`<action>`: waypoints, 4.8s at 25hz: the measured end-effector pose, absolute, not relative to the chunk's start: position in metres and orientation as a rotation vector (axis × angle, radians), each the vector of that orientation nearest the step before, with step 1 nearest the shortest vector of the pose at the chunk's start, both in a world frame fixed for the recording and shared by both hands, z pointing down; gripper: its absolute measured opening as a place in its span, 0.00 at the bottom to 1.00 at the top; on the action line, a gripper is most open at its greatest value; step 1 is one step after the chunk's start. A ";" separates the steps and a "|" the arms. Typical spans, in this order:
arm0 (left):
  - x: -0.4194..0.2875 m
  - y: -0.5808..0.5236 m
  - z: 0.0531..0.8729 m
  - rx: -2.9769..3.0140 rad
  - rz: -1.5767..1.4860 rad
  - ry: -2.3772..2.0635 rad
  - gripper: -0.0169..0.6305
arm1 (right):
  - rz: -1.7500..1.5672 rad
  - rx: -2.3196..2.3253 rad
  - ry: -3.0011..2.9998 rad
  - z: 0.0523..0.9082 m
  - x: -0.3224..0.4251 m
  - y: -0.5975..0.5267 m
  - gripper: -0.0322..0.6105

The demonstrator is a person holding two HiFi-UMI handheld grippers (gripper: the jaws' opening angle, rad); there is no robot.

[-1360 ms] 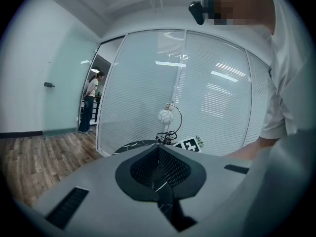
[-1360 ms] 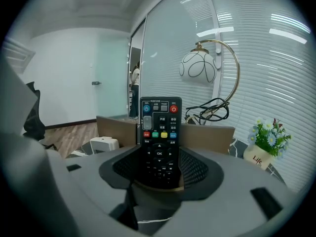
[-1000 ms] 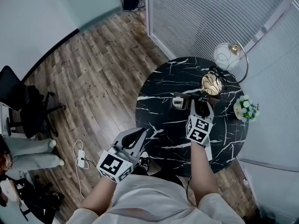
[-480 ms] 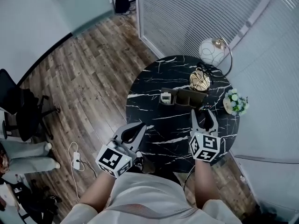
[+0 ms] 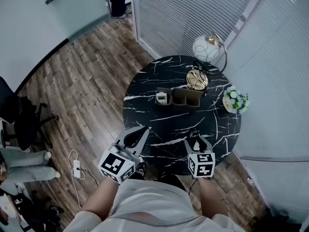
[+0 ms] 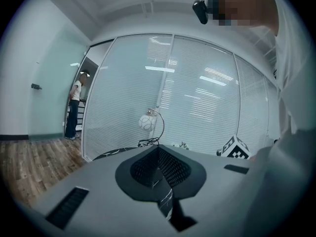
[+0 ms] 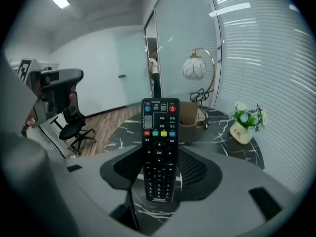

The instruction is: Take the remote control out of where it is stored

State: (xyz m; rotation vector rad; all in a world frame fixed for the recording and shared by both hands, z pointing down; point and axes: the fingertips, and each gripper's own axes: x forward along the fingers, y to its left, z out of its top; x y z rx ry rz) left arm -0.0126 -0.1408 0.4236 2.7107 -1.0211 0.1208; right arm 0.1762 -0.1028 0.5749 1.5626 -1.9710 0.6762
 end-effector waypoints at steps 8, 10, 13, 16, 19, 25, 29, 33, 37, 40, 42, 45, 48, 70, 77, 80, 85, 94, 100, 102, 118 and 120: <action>-0.018 -0.134 0.431 2.684 0.128 -1.033 0.04 | 0.805 1.359 -1.799 0.659 0.171 -0.089 0.40; -0.021 -0.134 0.433 2.678 0.128 -1.039 0.04 | 0.813 1.321 -1.774 0.676 0.165 -0.091 0.40; -0.026 -0.135 0.435 2.668 0.126 -1.048 0.04 | 0.797 1.278 -1.753 0.693 0.156 -0.101 0.40; -0.032 -0.137 0.439 2.653 0.122 -1.057 0.04 | 0.776 1.244 -1.726 0.711 0.148 -0.112 0.39; -0.037 -0.138 0.444 2.640 0.115 -1.063 0.04 | 0.784 1.209 -1.687 0.726 0.142 -0.116 0.39; -0.049 -0.142 0.450 2.611 0.107 -1.080 0.04 | 0.774 1.186 -1.639 0.739 0.143 -0.114 0.39; -0.051 -0.143 0.452 2.605 0.113 -1.076 0.04 | 0.777 1.203 -1.667 0.740 0.143 -0.116 0.40; -0.046 -0.144 0.448 2.618 0.112 -1.059 0.04 | 0.757 1.266 -1.766 0.717 0.143 -0.126 0.45; -0.037 -0.146 0.436 2.644 0.089 -1.035 0.04 | 0.710 1.456 -1.982 0.643 0.146 -0.142 0.45; -0.028 -0.146 0.426 2.663 0.067 -1.023 0.04 | 0.630 1.605 -2.178 0.573 0.154 -0.148 0.45; -0.023 -0.146 0.419 2.678 0.060 -1.020 0.04 | 0.572 1.671 -2.264 0.533 0.160 -0.147 0.42; -0.016 -0.144 0.406 2.707 0.048 -1.014 0.04 | 0.456 1.746 -2.327 0.484 0.169 -0.141 0.29; -0.010 -0.142 0.393 2.732 0.029 -1.009 0.04 | 0.366 1.810 -2.378 0.445 0.177 -0.133 0.18; 0.005 -0.128 0.363 2.792 -0.032 -1.014 0.04 | 0.194 1.877 -2.466 0.376 0.186 -0.113 0.09; -0.002 -0.128 0.365 2.791 -0.036 -1.035 0.04 | 0.195 1.849 -2.455 0.382 0.175 -0.118 0.09; -0.006 -0.131 0.365 2.785 -0.041 -1.044 0.04 | 0.200 1.839 -2.448 0.384 0.172 -0.121 0.09; -0.014 -0.132 0.366 2.779 -0.044 -1.065 0.04 | 0.183 1.836 -2.421 0.390 0.169 -0.132 0.09; -0.049 -0.136 0.383 2.721 -0.026 -1.146 0.04 | 0.157 1.792 -2.303 0.433 0.139 -0.189 0.10; -0.076 -0.143 0.395 2.681 -0.007 -1.187 0.04 | 0.242 1.751 -2.221 0.476 0.109 -0.228 0.31; -0.082 -0.145 0.400 2.668 0.003 -1.188 0.04 | 0.292 1.760 -2.170 0.498 0.102 -0.244 0.39; -0.123 -0.167 0.441 2.587 0.108 -1.163 0.04 | 0.445 1.798 -1.916 0.627 0.064 -0.324 0.44; -0.125 -0.169 0.447 2.577 0.117 -1.160 0.04 | 0.467 1.814 -1.897 0.635 0.065 -0.327 0.44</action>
